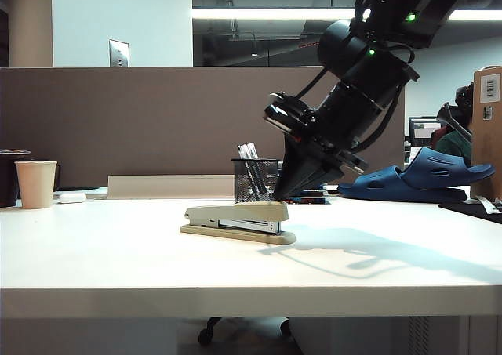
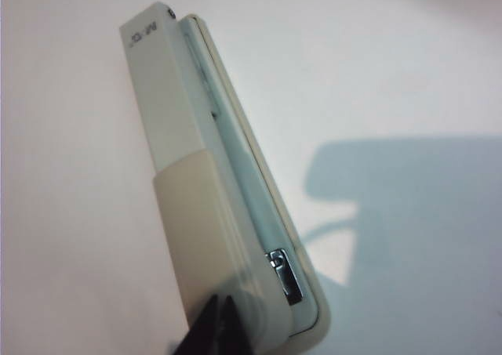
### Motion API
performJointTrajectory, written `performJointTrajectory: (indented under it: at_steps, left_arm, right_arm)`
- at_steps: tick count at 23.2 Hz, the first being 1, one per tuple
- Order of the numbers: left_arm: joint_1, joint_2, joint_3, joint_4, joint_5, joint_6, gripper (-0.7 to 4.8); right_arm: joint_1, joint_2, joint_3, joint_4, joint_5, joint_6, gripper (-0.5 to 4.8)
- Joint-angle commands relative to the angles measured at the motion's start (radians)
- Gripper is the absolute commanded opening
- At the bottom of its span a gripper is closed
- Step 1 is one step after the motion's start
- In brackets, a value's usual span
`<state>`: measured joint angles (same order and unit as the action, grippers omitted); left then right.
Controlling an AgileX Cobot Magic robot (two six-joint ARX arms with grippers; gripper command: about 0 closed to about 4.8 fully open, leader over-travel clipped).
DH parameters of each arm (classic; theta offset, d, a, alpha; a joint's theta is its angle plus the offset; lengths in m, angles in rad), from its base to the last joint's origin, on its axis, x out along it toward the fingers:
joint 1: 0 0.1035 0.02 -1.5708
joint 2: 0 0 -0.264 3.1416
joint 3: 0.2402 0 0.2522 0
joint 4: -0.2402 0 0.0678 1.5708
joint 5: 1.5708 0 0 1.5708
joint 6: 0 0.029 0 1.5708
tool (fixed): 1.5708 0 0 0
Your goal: Press the stapler down.
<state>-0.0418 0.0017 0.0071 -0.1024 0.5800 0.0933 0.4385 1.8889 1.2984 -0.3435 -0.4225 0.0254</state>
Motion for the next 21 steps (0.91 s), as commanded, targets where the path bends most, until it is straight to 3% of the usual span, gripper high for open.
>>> performJointTrajectory:
  at_steps: [1,21]
  left_arm:
    - [0.000,0.000,0.003,0.006,0.000,0.003,-0.05]
    - [0.000,0.000,0.003,0.006,0.000,0.003,-0.06]
  right_arm:
    - [0.002,0.020,0.000,-0.029,0.005,0.000,-0.09]
    - [0.002,0.047,0.000,-0.079,0.028,0.000,-0.09]
